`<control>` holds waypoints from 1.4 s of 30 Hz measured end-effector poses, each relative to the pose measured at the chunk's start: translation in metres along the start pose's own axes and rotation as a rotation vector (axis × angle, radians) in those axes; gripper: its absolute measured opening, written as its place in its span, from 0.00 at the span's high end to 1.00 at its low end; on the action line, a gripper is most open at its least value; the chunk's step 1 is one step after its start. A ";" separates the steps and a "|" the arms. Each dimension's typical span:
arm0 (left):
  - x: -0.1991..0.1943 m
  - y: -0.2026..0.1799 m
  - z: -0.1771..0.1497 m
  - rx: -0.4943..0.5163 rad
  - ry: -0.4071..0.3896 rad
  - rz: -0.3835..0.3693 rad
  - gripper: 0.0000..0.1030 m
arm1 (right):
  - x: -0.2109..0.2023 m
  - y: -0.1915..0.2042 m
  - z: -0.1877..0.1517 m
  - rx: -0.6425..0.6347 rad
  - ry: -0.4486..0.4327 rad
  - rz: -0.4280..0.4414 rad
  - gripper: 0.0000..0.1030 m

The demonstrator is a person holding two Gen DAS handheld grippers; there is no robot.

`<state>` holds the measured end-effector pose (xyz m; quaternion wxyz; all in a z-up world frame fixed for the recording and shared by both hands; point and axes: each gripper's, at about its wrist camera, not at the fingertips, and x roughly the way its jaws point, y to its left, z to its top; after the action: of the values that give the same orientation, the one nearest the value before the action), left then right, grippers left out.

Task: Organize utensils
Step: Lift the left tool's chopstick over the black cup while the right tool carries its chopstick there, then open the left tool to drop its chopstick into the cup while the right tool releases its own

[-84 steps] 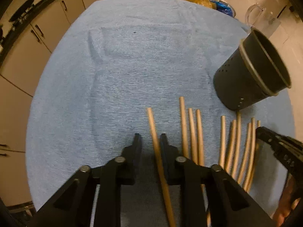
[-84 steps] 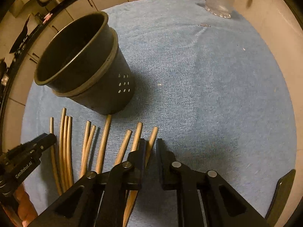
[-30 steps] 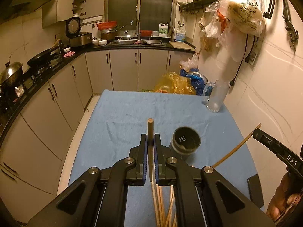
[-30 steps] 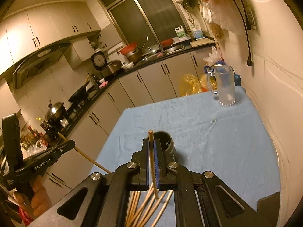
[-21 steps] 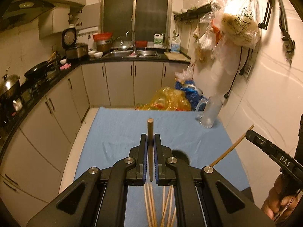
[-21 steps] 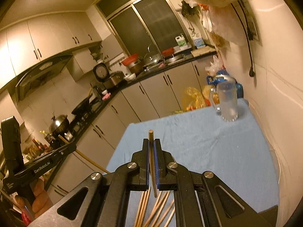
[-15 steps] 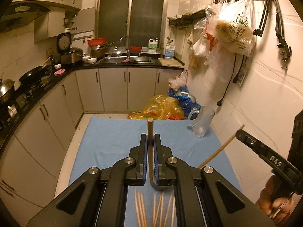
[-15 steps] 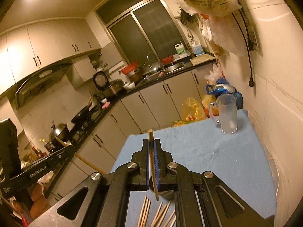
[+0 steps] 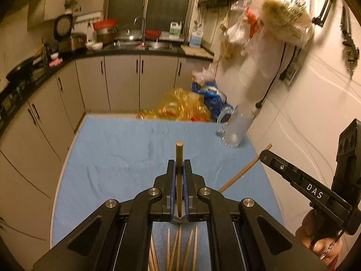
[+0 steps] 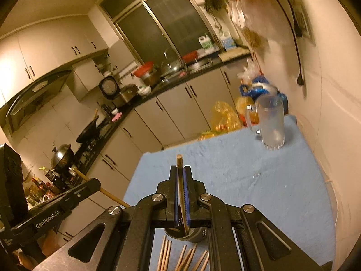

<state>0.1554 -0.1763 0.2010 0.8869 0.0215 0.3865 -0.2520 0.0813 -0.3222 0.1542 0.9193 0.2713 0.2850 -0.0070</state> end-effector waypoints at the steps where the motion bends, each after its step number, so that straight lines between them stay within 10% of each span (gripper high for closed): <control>1: 0.005 0.003 -0.003 -0.003 0.011 0.000 0.95 | 0.006 -0.002 -0.002 0.005 0.015 -0.001 0.95; 15: 0.073 0.026 -0.008 -0.037 0.104 0.020 0.87 | 0.059 -0.017 -0.011 0.021 0.092 -0.038 0.93; 27: 0.050 0.035 -0.011 -0.036 0.056 0.015 0.75 | 0.039 -0.025 -0.018 0.032 0.068 -0.027 0.92; 42: 0.065 0.095 -0.137 -0.155 0.244 0.029 0.69 | 0.063 -0.058 -0.149 0.138 0.336 -0.001 0.76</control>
<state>0.1441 -0.0889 0.0450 0.8360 -0.0110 0.5093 -0.2041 0.0469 -0.2877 -0.0112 0.8379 0.3308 0.4337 0.0187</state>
